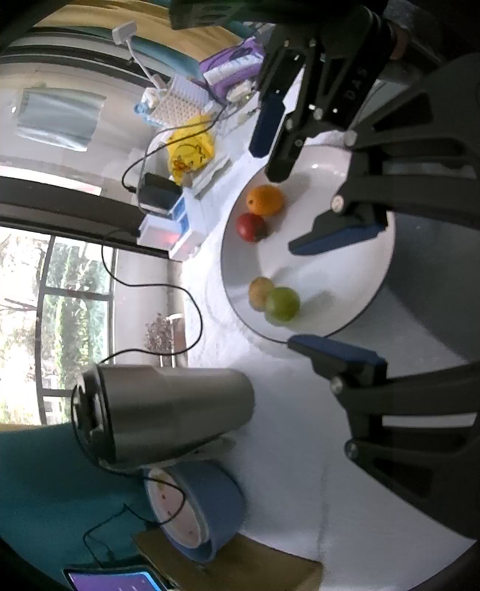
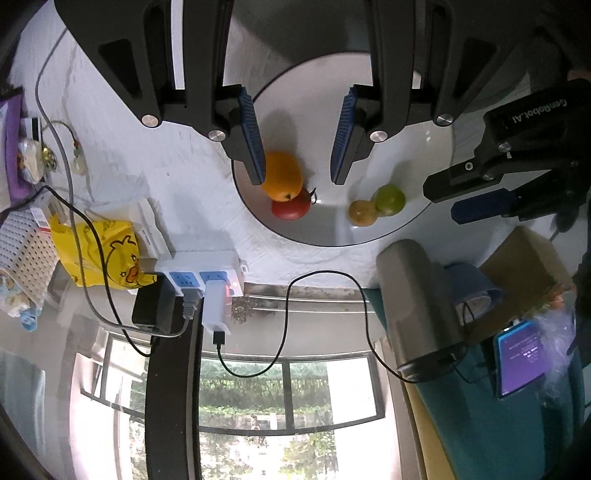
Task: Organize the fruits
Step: 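Move both grippers back toward the fruits on the grey tray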
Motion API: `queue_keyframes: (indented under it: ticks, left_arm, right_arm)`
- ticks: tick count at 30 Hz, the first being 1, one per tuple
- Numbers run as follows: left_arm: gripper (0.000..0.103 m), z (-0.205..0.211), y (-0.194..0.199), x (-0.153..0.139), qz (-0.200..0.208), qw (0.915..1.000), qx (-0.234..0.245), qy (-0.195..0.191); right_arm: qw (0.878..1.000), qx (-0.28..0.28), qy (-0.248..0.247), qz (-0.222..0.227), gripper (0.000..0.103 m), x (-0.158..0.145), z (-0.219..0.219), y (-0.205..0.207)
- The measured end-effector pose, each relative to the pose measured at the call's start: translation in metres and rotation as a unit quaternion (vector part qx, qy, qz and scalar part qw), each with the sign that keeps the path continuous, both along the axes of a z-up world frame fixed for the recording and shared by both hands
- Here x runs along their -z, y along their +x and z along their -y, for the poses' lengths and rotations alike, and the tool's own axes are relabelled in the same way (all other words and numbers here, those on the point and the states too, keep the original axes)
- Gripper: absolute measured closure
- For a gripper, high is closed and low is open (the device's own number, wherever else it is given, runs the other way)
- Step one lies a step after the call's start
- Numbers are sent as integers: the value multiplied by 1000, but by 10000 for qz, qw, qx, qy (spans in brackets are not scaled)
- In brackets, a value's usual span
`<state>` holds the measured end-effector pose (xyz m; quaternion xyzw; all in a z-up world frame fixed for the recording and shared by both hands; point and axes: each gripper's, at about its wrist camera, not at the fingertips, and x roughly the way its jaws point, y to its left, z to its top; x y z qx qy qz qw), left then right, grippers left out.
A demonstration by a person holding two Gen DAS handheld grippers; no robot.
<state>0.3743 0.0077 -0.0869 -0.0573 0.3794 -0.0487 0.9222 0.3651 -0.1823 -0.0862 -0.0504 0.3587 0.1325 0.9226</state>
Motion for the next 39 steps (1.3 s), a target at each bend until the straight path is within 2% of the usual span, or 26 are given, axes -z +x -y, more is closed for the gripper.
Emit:
queue_keyframes:
  ticks: [19,27,39]
  left_arm:
    - [57,18,-83,-26,247,9995,130,-147]
    - [57,25,-118,-20,253,9996,119,61]
    - [57,35,-157,-8,113,9997,185,-95]
  right_arm:
    - [9998,-58,135,139,65,-20,1,-80]
    - [9998,-76,155,100,65,-15,3,-107]
    - [9997,-176,181,24,65,-8,3,-143]
